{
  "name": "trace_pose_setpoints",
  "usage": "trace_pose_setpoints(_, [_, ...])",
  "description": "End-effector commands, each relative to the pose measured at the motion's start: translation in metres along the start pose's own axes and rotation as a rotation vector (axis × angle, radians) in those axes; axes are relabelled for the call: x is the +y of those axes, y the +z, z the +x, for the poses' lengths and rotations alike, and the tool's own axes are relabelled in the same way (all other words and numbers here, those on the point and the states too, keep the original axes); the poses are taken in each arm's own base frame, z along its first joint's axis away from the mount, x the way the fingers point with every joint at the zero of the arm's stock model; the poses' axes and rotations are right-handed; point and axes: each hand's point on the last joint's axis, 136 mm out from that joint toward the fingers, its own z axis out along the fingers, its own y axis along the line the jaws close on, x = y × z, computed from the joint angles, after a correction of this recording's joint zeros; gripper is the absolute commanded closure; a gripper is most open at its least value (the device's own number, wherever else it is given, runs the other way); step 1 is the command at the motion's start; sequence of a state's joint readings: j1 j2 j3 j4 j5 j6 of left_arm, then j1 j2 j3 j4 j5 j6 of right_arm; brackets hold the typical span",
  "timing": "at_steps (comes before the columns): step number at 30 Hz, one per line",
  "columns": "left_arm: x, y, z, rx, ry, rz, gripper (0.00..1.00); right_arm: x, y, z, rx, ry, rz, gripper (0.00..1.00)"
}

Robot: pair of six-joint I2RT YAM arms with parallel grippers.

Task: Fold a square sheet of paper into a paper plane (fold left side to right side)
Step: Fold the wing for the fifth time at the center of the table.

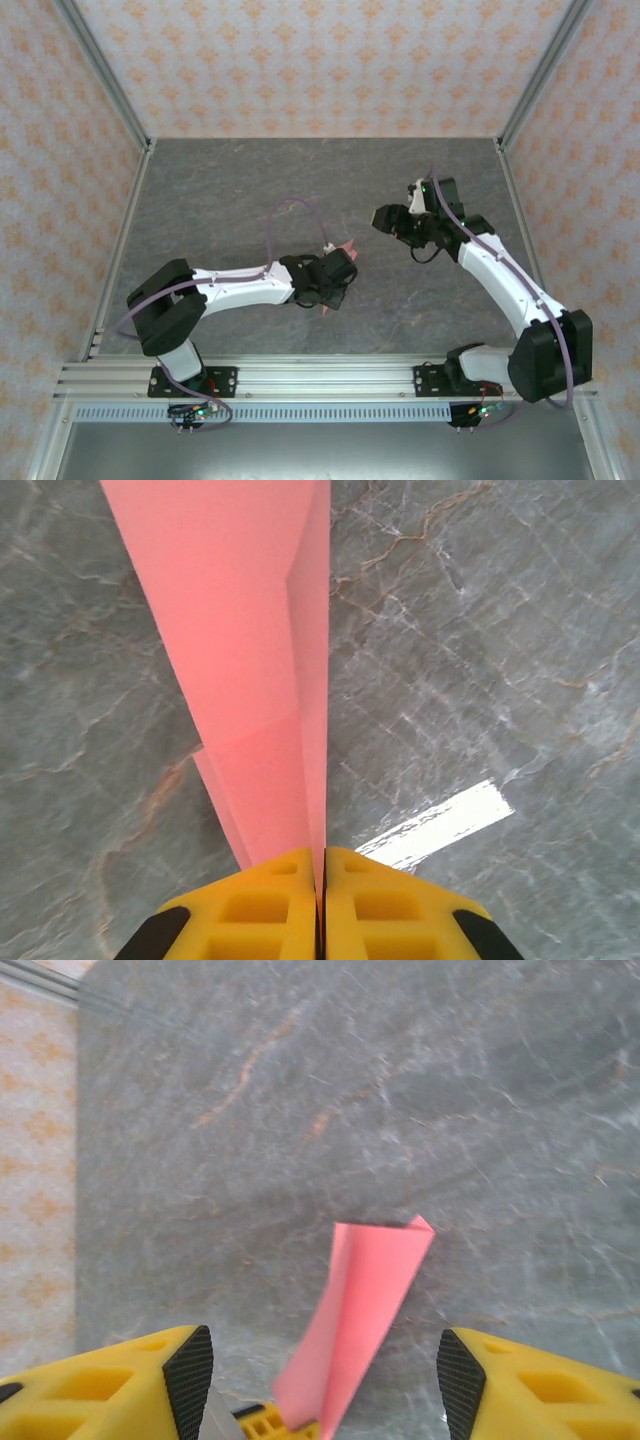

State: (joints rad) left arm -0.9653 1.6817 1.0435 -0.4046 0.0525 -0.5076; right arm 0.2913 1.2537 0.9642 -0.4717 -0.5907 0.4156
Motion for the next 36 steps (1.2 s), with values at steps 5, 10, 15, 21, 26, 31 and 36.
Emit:
trace_pose_setpoints(5, [-0.017, 0.006, -0.006, 0.023, -0.073, 0.182, 0.91, -0.028, 0.012, 0.028, 0.015, -0.003, 0.019, 0.36])
trace_pose_setpoints(10, [-0.029, 0.014, -0.007, 0.052, -0.106, 0.258, 0.92, -0.042, 0.026, 0.052, 0.066, 0.038, 0.001, 0.36])
trace_pose_setpoints(15, [-0.027, 0.024, -0.012, 0.069, -0.180, 0.333, 0.91, -0.051, 0.036, 0.068, 0.076, 0.075, -0.019, 0.37])
trace_pose_setpoints(21, [-0.032, 0.030, -0.015, 0.084, -0.209, 0.398, 0.92, -0.054, 0.043, 0.079, 0.083, 0.073, -0.018, 0.37])
trace_pose_setpoints(26, [-0.031, 0.030, -0.026, 0.054, -0.286, 0.489, 0.91, -0.047, 0.050, 0.082, 0.068, 0.079, -0.053, 0.37])
trace_pose_setpoints(31, [-0.036, 0.034, -0.032, 0.046, -0.325, 0.542, 0.91, -0.033, 0.062, 0.077, 0.041, 0.115, -0.135, 0.38])
trace_pose_setpoints(36, [-0.031, 0.035, -0.034, 0.026, -0.370, 0.564, 0.91, -0.026, 0.073, 0.074, 0.037, 0.135, -0.168, 0.40])
